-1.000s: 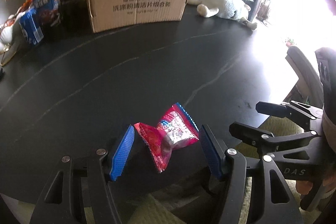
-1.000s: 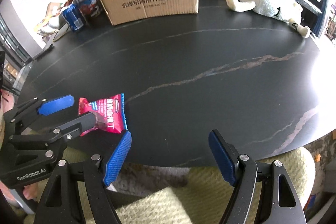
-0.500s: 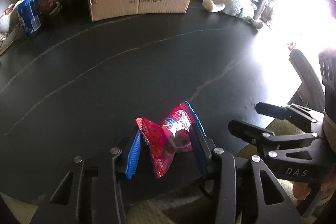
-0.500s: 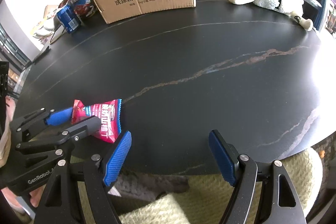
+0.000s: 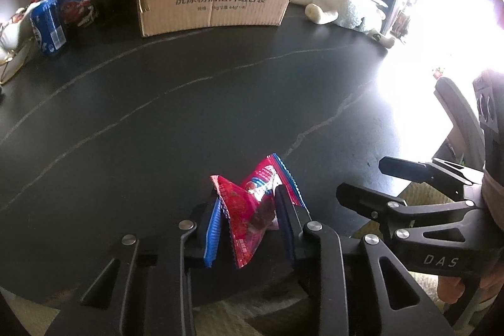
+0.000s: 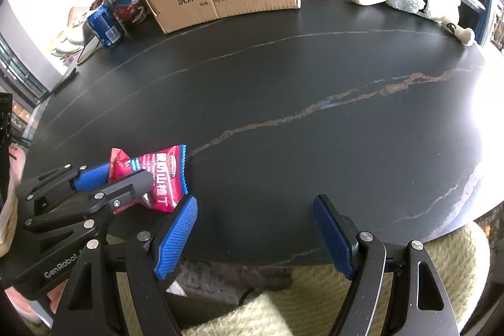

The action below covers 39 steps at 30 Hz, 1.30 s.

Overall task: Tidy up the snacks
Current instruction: 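Carry the pink candy over the cardboard box and open the left tool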

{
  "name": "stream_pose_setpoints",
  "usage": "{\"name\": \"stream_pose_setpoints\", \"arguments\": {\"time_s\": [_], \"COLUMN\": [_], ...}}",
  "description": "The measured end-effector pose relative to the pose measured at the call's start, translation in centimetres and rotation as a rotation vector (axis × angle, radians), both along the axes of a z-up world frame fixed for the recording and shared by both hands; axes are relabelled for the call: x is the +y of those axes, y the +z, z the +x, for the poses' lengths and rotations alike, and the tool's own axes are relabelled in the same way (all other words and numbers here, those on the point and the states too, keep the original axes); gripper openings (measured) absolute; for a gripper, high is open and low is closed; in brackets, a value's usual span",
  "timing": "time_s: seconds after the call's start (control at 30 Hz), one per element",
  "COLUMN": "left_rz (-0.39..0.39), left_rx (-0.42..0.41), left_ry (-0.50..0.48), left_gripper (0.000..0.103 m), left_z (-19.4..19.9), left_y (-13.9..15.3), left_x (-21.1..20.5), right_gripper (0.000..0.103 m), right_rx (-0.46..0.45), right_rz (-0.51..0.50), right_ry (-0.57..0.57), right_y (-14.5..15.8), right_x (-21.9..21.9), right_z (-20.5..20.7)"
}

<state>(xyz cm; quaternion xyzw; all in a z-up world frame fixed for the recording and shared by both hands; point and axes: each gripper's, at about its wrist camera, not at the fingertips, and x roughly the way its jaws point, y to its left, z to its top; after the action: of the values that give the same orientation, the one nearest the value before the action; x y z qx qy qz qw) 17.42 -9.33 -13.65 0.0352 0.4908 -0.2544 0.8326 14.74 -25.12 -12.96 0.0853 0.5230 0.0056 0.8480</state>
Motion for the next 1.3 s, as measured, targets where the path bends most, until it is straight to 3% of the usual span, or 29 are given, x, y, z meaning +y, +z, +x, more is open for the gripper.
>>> {"name": "stream_pose_setpoints", "arguments": {"time_s": [0.53, 1.3], "left_rz": [-0.026, -0.064], "left_rx": [-0.141, -0.316], "left_ry": [0.045, 0.103], "left_gripper": [0.031, 0.031], "left_z": [0.3, 4.8], "left_y": [5.0, 12.4], "left_x": [1.0, 1.6], "right_gripper": [0.077, 0.077], "right_rx": [-0.134, -0.328], "right_rz": [-0.037, -0.038], "right_ry": [0.009, -0.004], "right_y": [4.7, 11.3], "right_x": [0.4, 0.4], "right_z": [0.7, 5.4]}}
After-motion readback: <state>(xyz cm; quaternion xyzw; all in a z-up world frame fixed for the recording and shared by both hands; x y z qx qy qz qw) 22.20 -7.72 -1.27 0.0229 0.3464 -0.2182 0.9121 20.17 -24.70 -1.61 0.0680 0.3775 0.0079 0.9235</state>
